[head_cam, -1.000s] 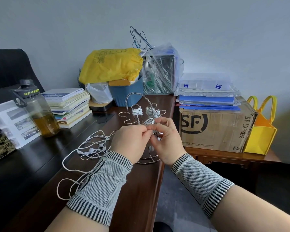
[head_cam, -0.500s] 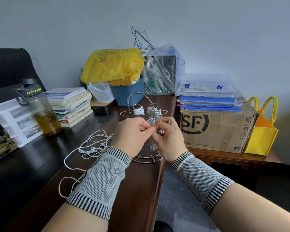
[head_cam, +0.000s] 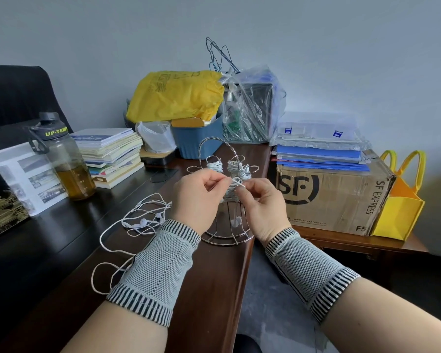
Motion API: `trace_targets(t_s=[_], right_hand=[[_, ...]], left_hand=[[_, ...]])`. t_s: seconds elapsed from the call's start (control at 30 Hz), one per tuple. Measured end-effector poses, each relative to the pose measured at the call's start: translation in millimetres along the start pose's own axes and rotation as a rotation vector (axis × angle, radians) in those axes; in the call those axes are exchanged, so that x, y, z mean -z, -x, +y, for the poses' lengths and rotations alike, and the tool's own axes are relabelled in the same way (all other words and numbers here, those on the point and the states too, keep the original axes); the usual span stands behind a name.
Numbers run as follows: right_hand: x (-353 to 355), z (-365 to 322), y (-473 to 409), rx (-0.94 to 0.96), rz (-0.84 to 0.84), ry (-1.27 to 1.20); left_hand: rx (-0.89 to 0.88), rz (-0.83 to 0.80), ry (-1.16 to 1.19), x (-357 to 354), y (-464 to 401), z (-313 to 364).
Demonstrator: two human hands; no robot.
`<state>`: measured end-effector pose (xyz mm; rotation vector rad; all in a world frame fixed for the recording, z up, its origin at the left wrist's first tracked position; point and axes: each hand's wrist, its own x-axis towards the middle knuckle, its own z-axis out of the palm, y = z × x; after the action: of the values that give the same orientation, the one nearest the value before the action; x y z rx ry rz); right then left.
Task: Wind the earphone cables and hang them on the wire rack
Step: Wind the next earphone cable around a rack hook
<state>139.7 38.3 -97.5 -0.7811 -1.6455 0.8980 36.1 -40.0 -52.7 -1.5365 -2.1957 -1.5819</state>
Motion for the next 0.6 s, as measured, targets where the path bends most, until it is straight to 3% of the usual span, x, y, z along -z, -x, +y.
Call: trace_targets(t_s=[0.1, 0.3, 0.6], right_hand=[[0.0, 0.1, -1.1, -0.011, -0.002, -0.003], [-0.8, -3.7, -3.6, -0.026, -0.007, 0.052], [1.6, -6.0, -8.1, -0.004, -0.068, 0.156]], left_hand=[[0.040, 0.010, -0.007, -2.9, -1.5, 0.7], [0.069, -0.056, -0.338, -7.5, -6.3, -3.6], [0.112, -0.062, -0.408, -13.6, -7.2, -5.5]])
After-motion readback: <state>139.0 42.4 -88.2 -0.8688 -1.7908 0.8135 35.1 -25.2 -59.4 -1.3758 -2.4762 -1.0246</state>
